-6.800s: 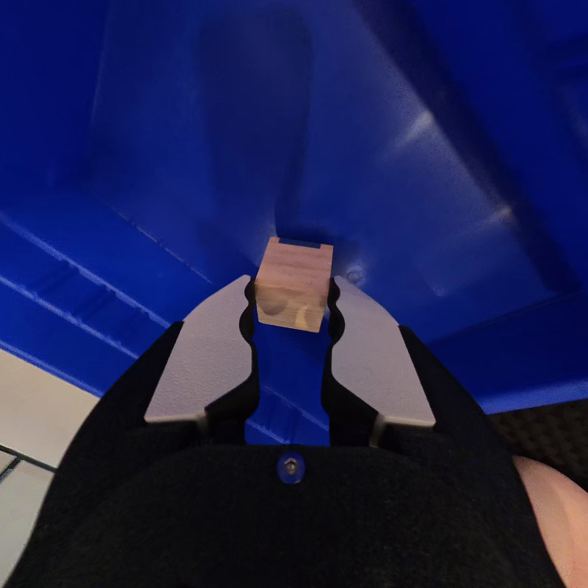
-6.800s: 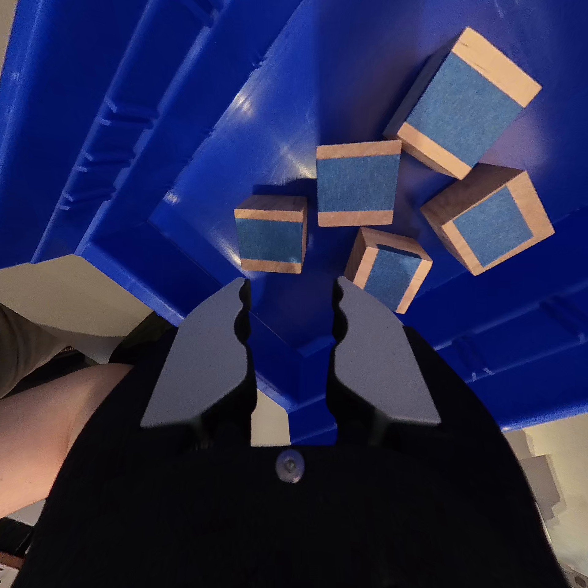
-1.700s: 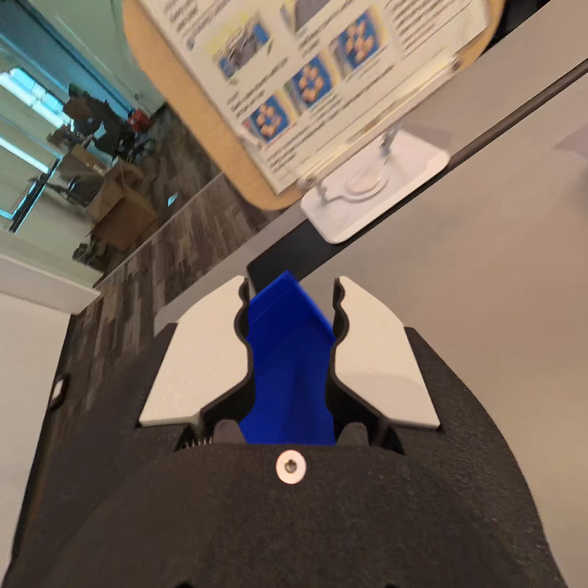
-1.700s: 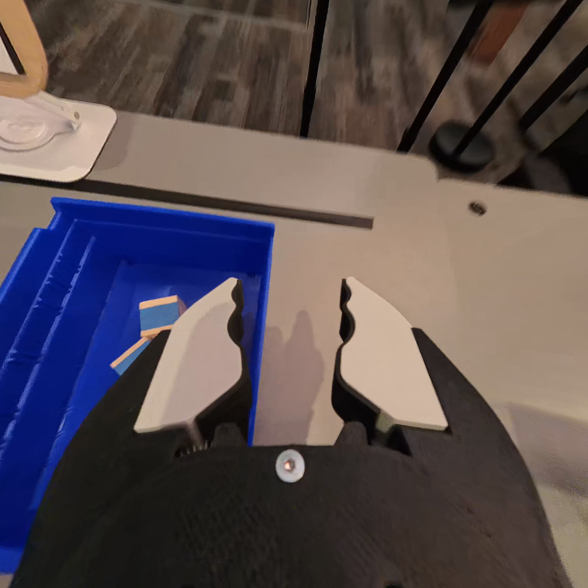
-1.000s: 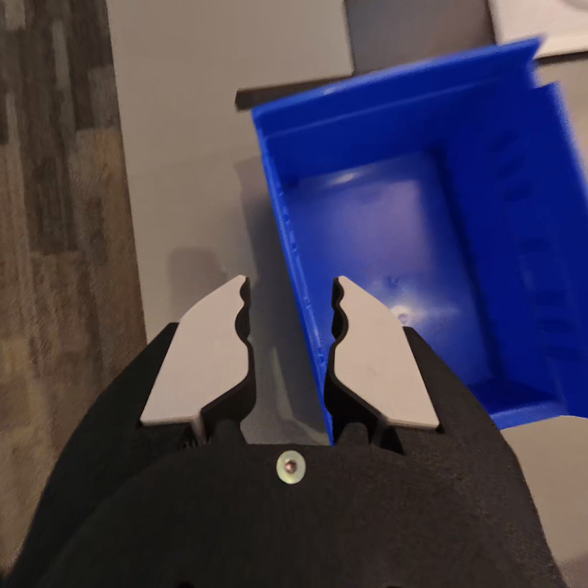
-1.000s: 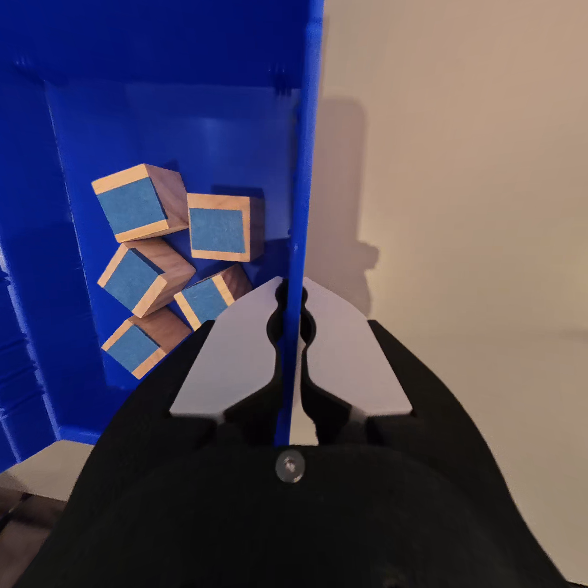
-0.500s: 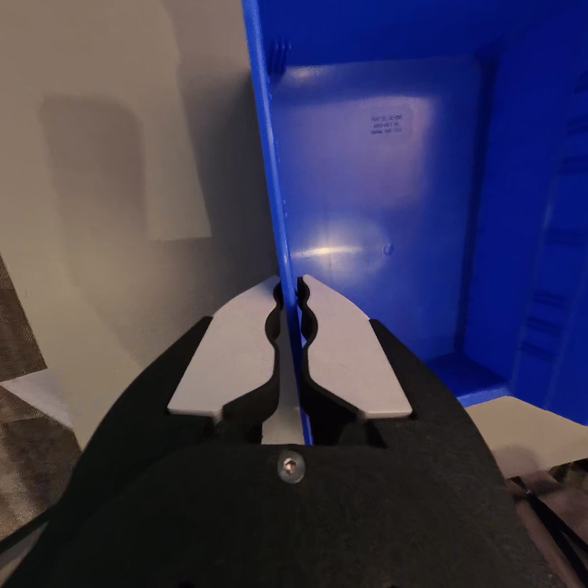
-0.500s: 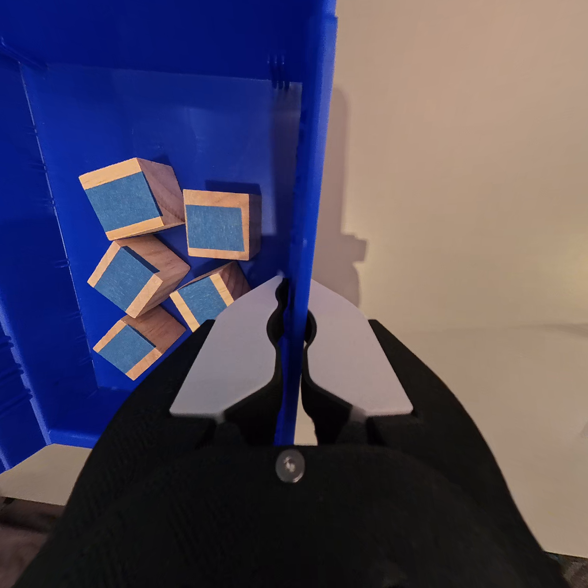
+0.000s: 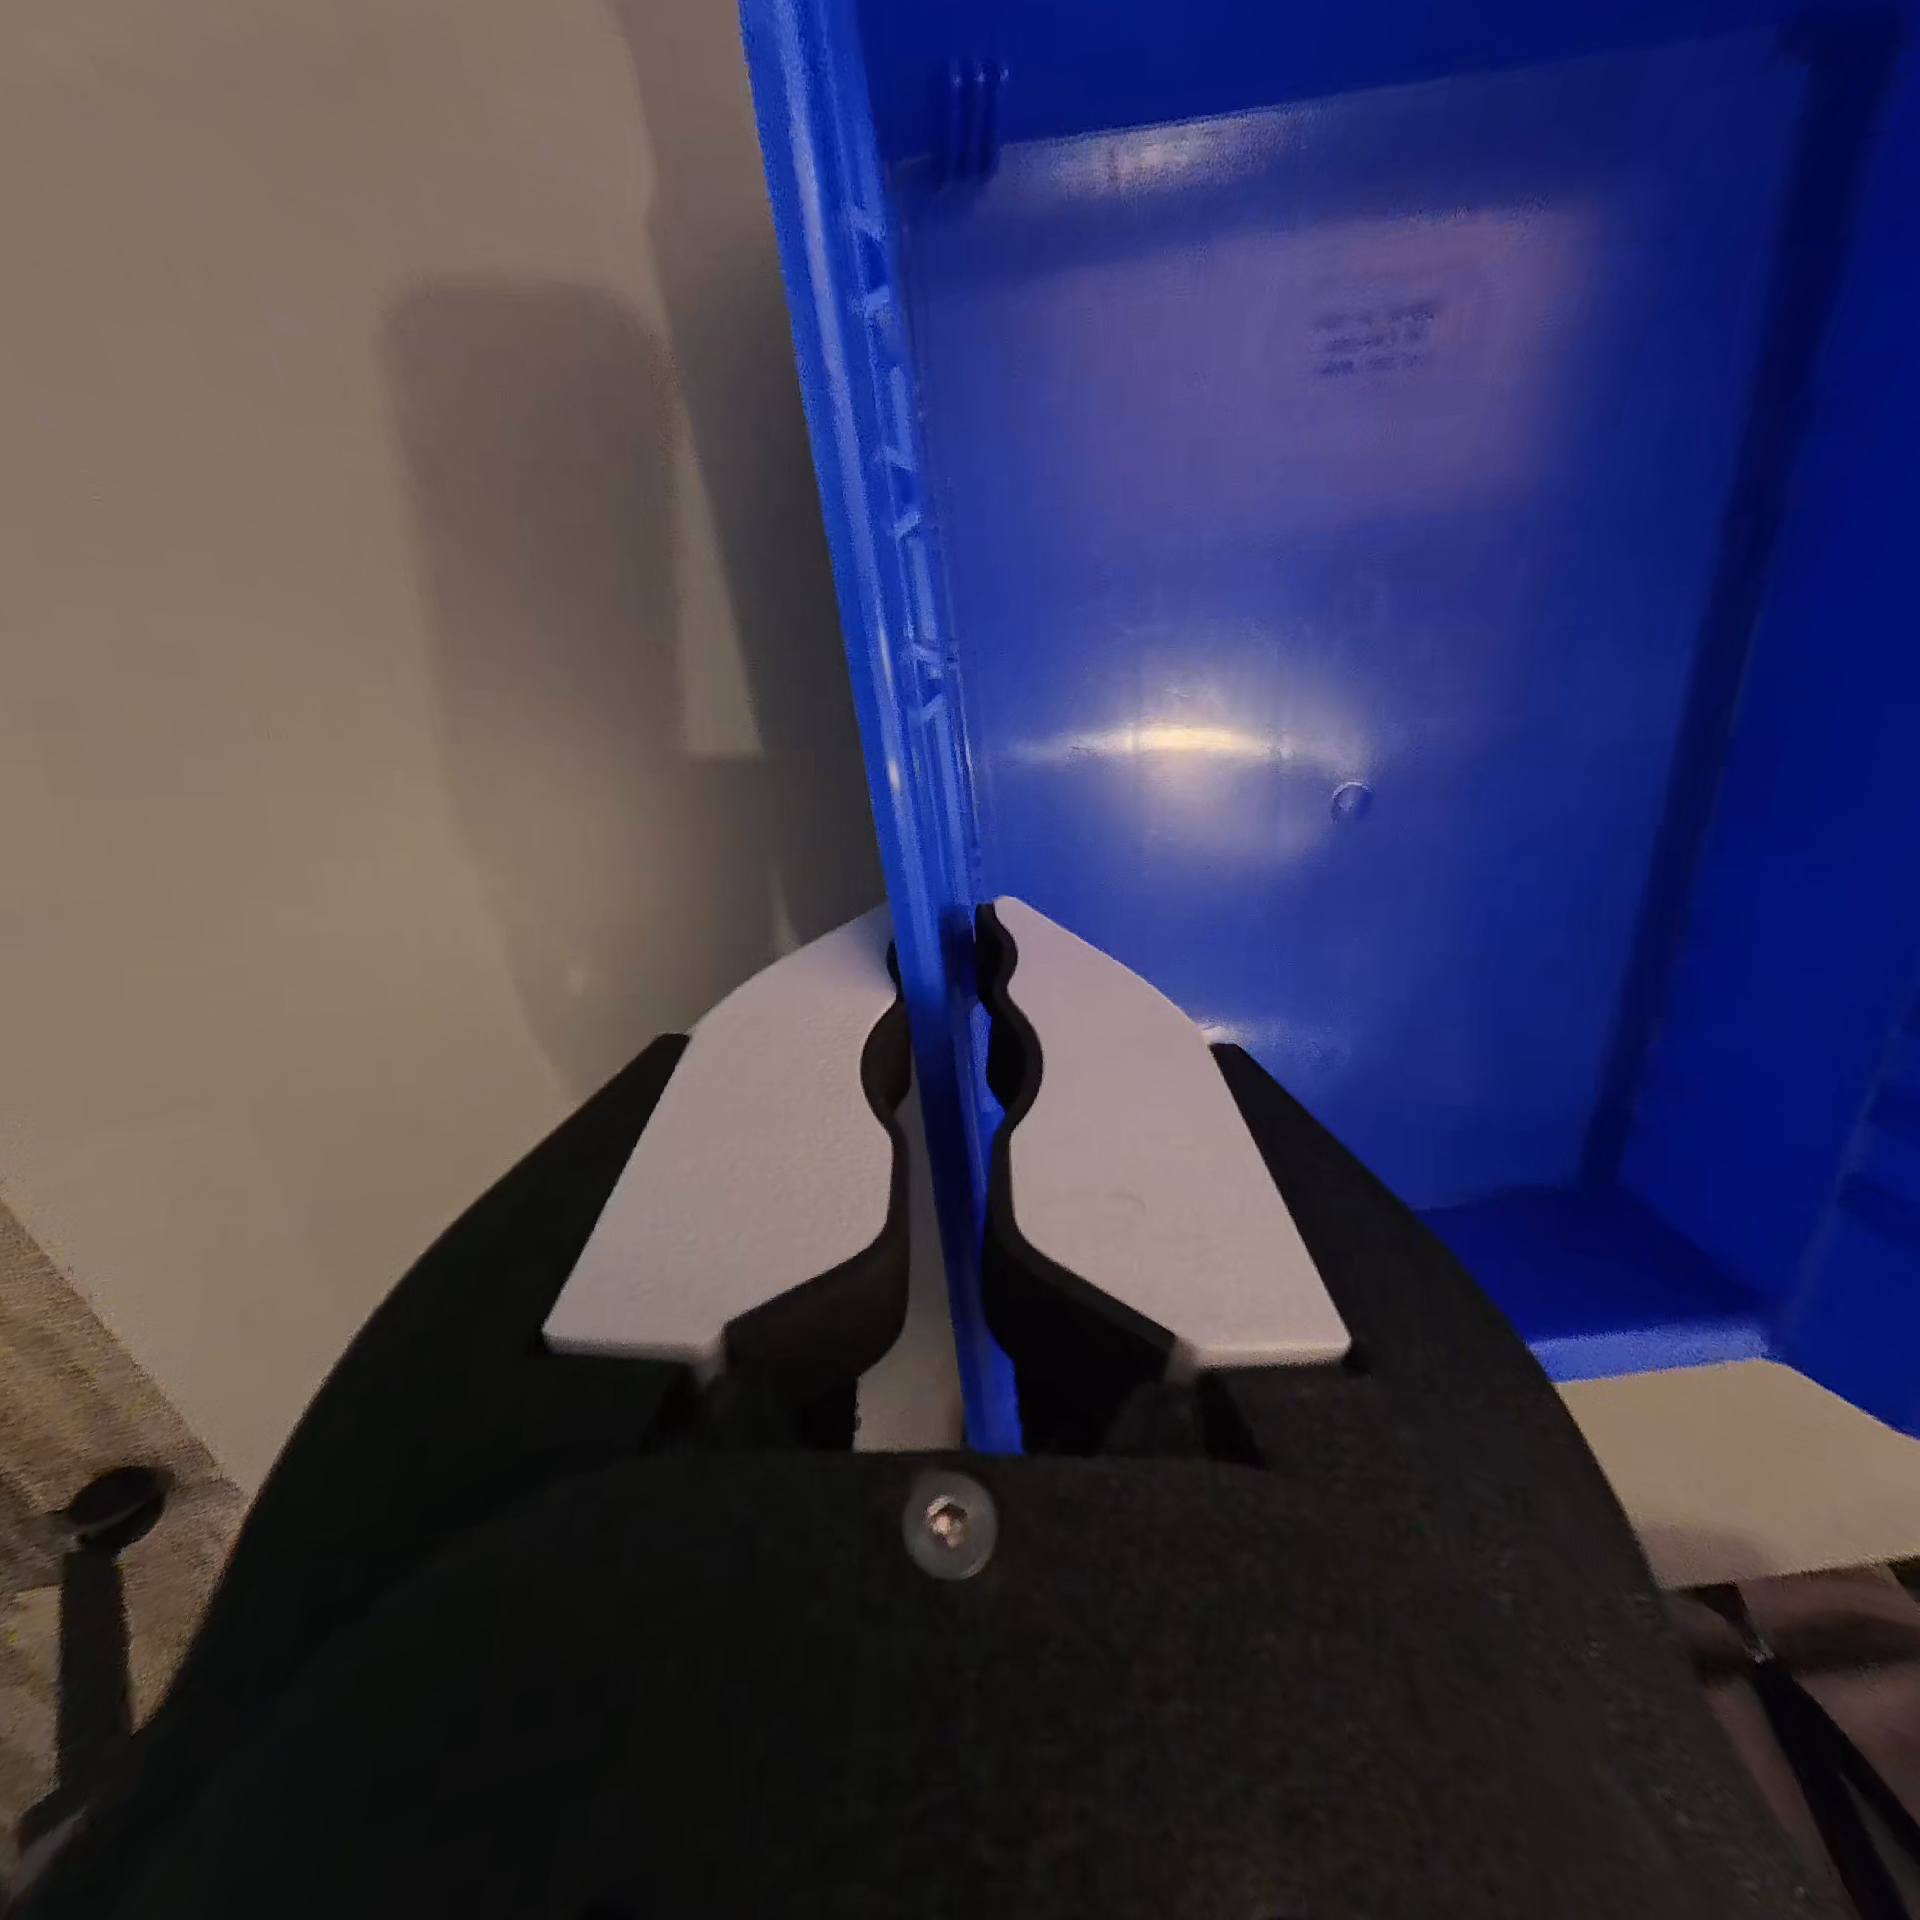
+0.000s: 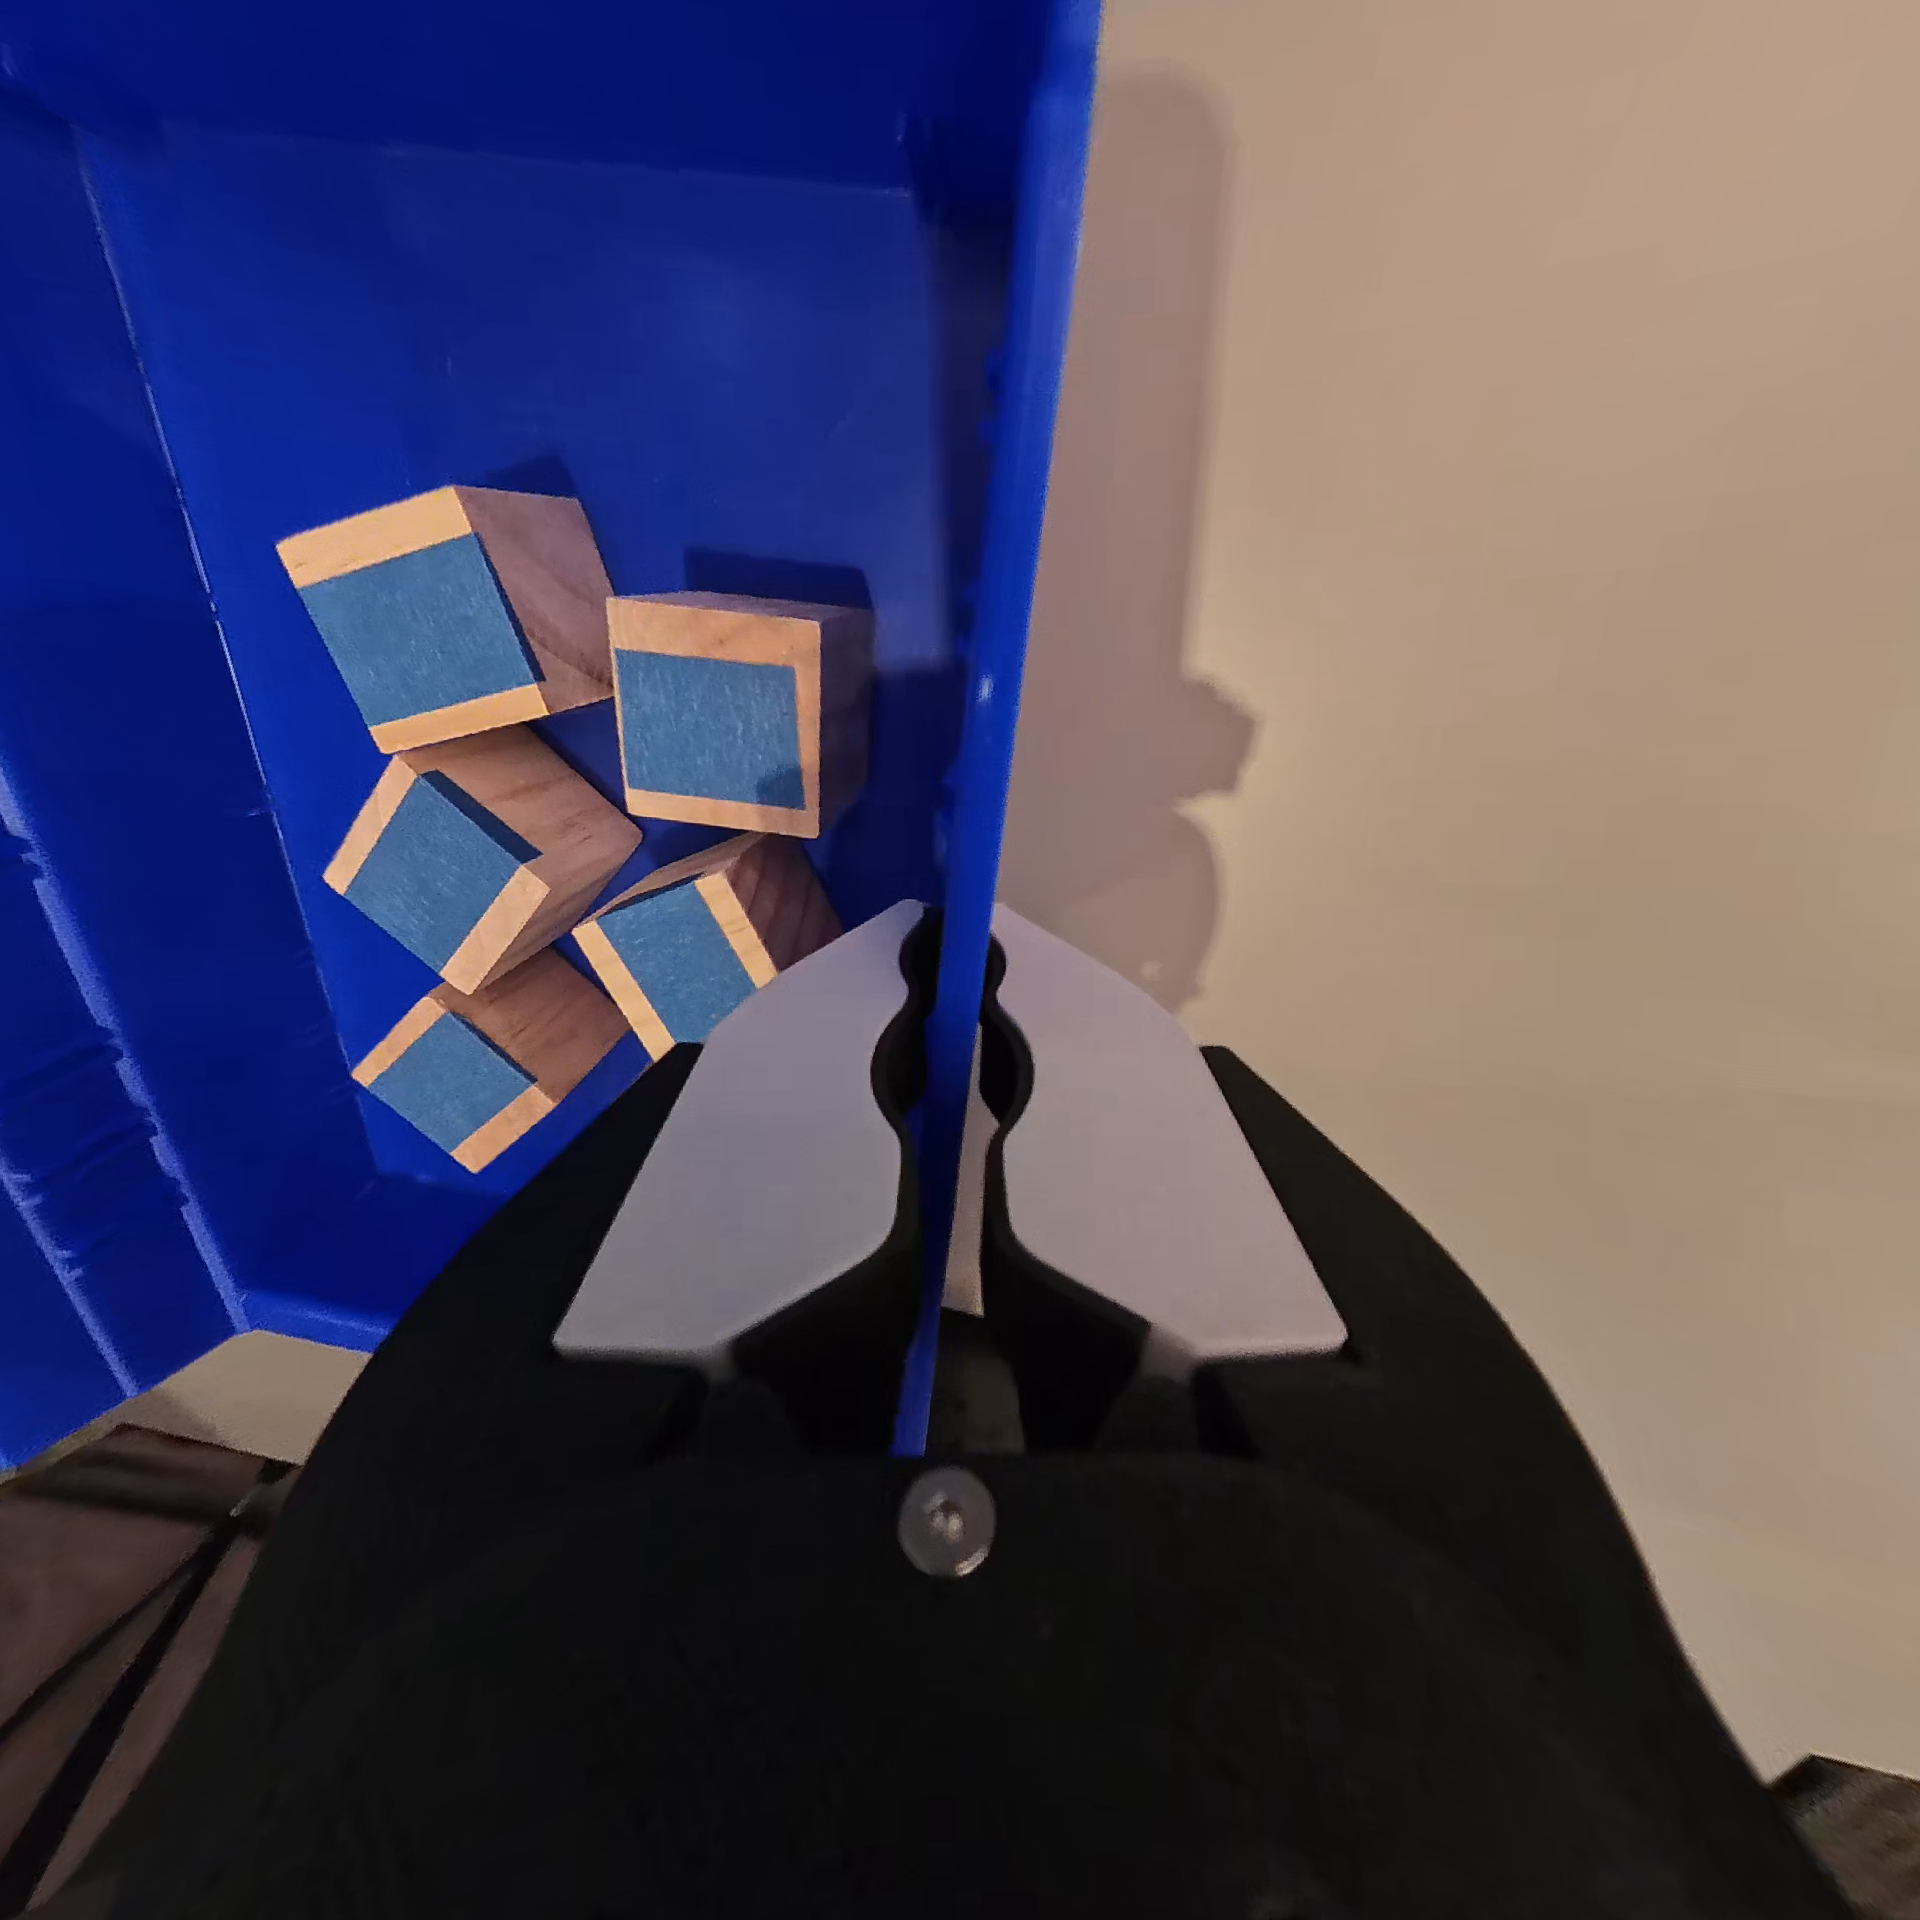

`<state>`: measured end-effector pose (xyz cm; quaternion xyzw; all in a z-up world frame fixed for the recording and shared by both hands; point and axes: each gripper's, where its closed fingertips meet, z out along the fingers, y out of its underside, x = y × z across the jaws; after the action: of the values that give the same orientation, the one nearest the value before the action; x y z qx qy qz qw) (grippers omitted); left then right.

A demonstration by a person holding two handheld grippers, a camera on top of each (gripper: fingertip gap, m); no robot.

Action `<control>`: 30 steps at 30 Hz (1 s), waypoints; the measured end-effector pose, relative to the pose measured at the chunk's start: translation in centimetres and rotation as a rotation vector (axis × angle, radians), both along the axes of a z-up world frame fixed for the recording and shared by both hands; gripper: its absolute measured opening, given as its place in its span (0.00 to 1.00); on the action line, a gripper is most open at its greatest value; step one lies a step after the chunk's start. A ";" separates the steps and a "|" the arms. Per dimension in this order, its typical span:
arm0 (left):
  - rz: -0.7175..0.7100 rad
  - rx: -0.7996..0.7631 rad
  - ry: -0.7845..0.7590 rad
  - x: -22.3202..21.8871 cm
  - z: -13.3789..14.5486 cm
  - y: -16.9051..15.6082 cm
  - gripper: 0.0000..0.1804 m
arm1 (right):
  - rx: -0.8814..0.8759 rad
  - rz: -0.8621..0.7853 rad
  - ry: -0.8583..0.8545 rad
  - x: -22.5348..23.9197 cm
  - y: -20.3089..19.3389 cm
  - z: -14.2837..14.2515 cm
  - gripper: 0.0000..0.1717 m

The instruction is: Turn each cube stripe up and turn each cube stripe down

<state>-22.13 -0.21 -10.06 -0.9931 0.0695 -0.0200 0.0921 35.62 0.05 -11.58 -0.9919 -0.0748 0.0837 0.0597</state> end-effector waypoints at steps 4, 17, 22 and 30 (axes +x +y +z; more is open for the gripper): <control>-0.022 -0.003 0.049 2.8 -0.1 -0.1 0.06 | -0.006 0.040 -0.002 -3.1 -0.2 0.0 0.04; -0.246 -0.033 0.048 10.3 -0.7 -1.3 0.08 | -0.046 0.046 -0.026 -7.6 0.2 0.0 0.04; -0.259 0.025 0.015 11.5 -0.8 0.2 0.11 | -0.024 0.017 -0.045 -6.8 2.5 0.0 0.03; -0.319 0.010 -0.132 12.4 -0.4 0.4 0.16 | -0.109 0.026 0.000 -6.5 3.2 -2.1 0.04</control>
<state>-9.71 0.19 -10.46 -0.9656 0.2200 -0.0992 0.0972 29.09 3.26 -13.66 -0.9926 -0.0828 0.0883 0.0044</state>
